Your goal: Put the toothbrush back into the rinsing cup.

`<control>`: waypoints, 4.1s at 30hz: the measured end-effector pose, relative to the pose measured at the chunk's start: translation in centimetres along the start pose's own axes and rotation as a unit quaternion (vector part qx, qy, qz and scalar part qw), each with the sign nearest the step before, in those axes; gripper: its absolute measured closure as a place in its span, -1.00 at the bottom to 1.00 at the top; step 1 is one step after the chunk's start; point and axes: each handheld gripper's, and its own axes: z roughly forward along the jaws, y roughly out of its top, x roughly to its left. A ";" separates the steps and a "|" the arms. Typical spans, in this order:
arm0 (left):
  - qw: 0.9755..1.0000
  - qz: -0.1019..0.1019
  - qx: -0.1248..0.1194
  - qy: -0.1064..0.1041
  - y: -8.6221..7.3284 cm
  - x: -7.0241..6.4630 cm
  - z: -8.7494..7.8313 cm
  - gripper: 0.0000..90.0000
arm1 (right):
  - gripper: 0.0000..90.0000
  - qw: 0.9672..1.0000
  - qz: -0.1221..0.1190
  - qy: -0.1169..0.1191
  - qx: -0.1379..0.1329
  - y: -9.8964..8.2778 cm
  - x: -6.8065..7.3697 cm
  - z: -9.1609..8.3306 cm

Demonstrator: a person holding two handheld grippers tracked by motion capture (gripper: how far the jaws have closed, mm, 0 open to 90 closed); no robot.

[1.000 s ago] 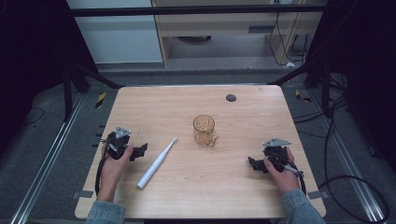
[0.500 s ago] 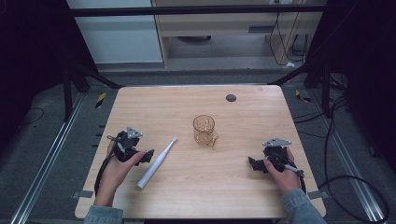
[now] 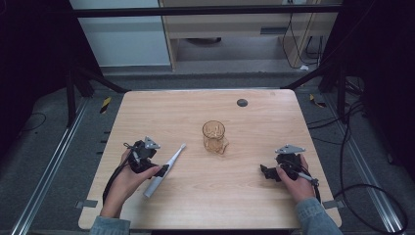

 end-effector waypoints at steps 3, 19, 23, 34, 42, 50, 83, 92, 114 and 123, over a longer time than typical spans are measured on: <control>1.000 0.007 0.002 0.000 0.1 -0.6 0.3 -0.79 | -0.99 1.000 0.000 0.000 0.000 0.0 0.0 0.0; 1.000 0.014 0.011 -0.009 0.3 -1.6 1.4 -0.58 | -0.99 1.000 0.001 -0.001 0.000 0.0 0.0 0.0; 1.000 0.013 0.003 -0.009 0.5 -1.9 1.6 -0.48 | -0.99 1.000 0.001 -0.001 0.000 0.0 0.0 0.0; 1.000 0.021 0.005 -0.011 0.9 -2.5 2.3 -0.45 | -0.99 1.000 0.001 -0.001 0.000 0.0 0.0 0.0; 1.000 0.015 -0.001 -0.006 1.3 -2.4 2.2 -0.47 | -0.99 1.000 0.001 -0.001 0.000 0.0 0.0 0.0; 1.000 0.024 0.005 -0.012 2.1 -2.5 2.7 -0.46 | -0.99 1.000 0.001 0.000 0.000 0.0 0.0 0.0; 0.998 0.039 0.030 -0.036 3.4 -2.1 3.6 -0.03 | -0.99 1.000 0.001 -0.001 0.000 0.0 0.0 0.0; 0.997 0.024 0.050 -0.051 2.4 -1.0 4.1 0.03 | -0.99 1.000 0.001 -0.001 0.000 0.0 0.0 0.0; 0.995 0.022 0.079 -0.051 1.5 -0.2 4.4 0.18 | -0.99 1.000 0.001 -0.001 0.000 0.0 0.0 0.0; 0.994 0.022 0.087 -0.057 1.4 -0.1 4.8 0.27 | -0.99 1.000 0.001 -0.001 0.000 0.0 0.0 0.0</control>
